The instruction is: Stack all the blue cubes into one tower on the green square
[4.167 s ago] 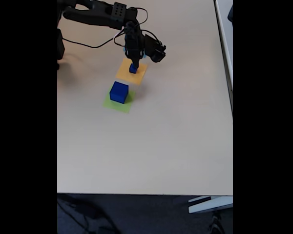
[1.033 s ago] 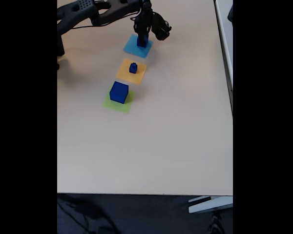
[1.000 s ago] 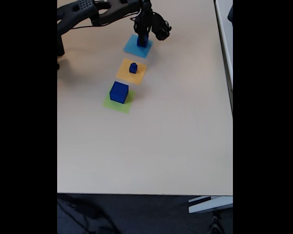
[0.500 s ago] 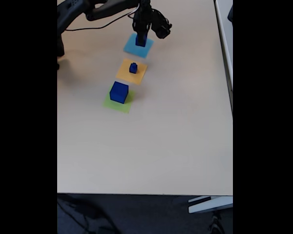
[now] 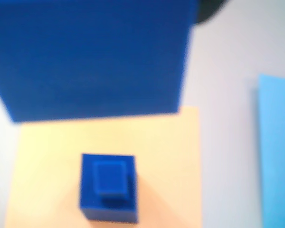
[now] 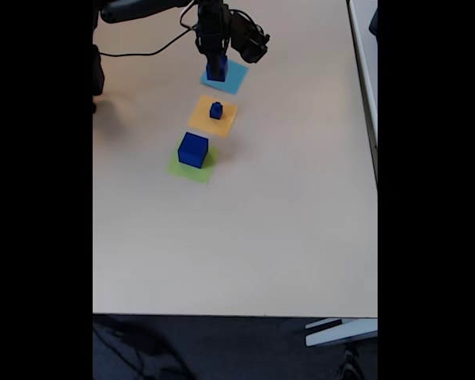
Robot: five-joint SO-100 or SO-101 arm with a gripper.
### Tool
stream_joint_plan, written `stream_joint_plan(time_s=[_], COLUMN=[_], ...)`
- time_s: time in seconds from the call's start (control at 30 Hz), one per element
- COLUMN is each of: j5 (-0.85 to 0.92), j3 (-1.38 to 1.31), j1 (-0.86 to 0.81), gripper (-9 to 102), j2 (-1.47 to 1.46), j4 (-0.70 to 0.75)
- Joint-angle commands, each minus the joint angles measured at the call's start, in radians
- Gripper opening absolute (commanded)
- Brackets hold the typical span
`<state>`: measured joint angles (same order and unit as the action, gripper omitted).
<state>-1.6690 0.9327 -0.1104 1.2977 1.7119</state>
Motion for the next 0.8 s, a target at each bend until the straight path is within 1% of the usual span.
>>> stream_joint_plan(time_s=[0.0, 0.2, 0.3, 0.53, 0.77], j5=[0.055, 0.08, 0.084, 0.147, 0.172], j3=[0.018, 0.103, 0.129, 0.138, 0.166], j1=[-0.049, -0.126, -0.169, -0.268, -0.31], gripper=[1, 0, 2, 0, 0], j2=[0.12, 0.181, 0.187, 0.15, 0.104], j4=[-0.011, -0.014, -0.014, -0.061, -0.124])
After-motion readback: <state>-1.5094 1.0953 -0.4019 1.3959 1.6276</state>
